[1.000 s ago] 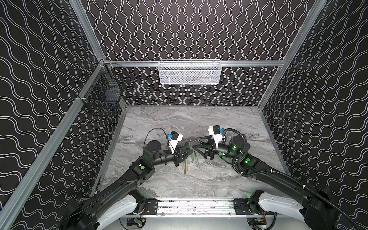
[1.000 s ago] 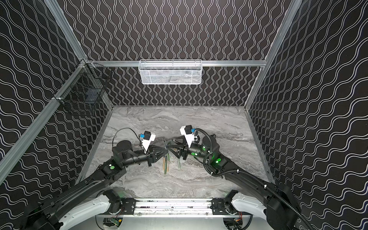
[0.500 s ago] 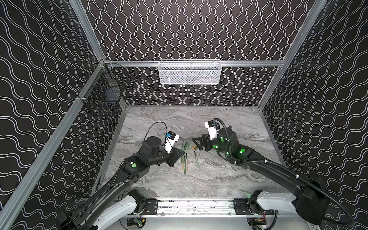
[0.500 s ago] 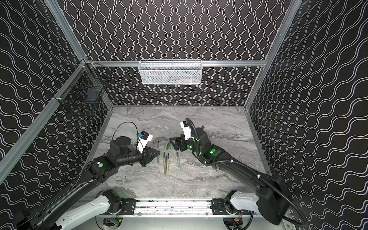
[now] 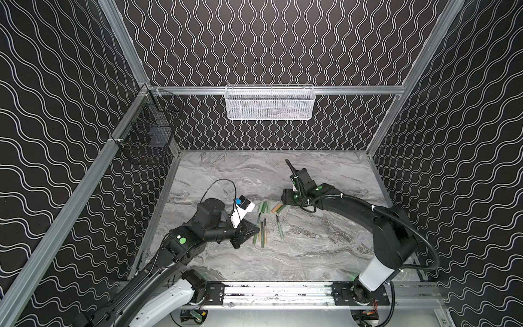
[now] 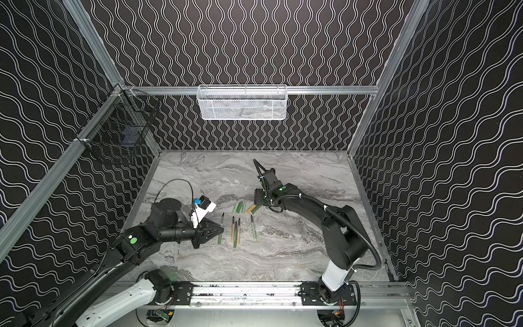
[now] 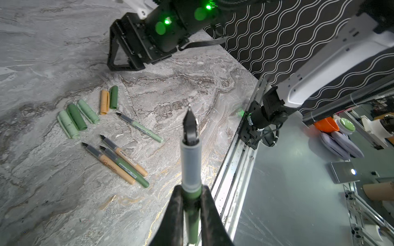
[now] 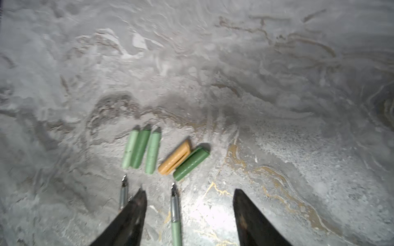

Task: Insert pens into pen caps
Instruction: Rotate the pen cap at the center of the table.

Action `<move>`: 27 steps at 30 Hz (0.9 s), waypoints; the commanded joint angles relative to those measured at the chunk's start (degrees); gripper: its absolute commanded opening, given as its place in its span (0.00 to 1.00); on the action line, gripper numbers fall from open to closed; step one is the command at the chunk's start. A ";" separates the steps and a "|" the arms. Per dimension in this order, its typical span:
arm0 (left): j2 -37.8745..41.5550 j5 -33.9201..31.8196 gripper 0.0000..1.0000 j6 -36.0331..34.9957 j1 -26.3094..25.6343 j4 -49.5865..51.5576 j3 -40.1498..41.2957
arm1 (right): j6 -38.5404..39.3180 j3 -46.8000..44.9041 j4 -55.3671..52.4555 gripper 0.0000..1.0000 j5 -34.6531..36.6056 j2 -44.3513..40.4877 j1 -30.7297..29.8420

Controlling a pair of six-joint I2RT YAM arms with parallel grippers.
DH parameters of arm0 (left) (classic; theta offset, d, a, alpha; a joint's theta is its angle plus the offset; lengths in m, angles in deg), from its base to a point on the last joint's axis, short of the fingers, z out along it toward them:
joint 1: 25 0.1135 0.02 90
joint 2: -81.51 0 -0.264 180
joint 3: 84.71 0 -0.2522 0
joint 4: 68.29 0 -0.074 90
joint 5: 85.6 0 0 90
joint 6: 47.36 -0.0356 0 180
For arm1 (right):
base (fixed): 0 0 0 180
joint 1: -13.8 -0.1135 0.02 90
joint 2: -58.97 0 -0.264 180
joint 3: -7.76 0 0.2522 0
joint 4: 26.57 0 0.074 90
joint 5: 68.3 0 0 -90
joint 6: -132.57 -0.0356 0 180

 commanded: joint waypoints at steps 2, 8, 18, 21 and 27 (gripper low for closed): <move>0.03 3.36 0.00 -1.71 0.17 -1.14 0.25 | -3.12 1.75 -3.04 0.60 -1.45 3.52 0.22; -0.05 3.78 0.00 -1.76 0.17 -1.38 0.29 | -5.79 1.74 -1.19 0.53 -1.10 6.68 0.26; 0.63 4.16 0.00 -1.71 0.16 -1.67 0.51 | -8.63 3.44 0.50 0.49 -1.72 11.74 0.20; 0.88 4.01 0.00 -1.74 0.16 -1.66 0.45 | -9.12 4.07 0.38 0.48 -1.15 12.77 0.18; 1.26 3.93 0.00 -1.73 0.16 -1.67 0.52 | -9.49 5.39 -0.06 0.46 -0.33 14.31 -0.23</move>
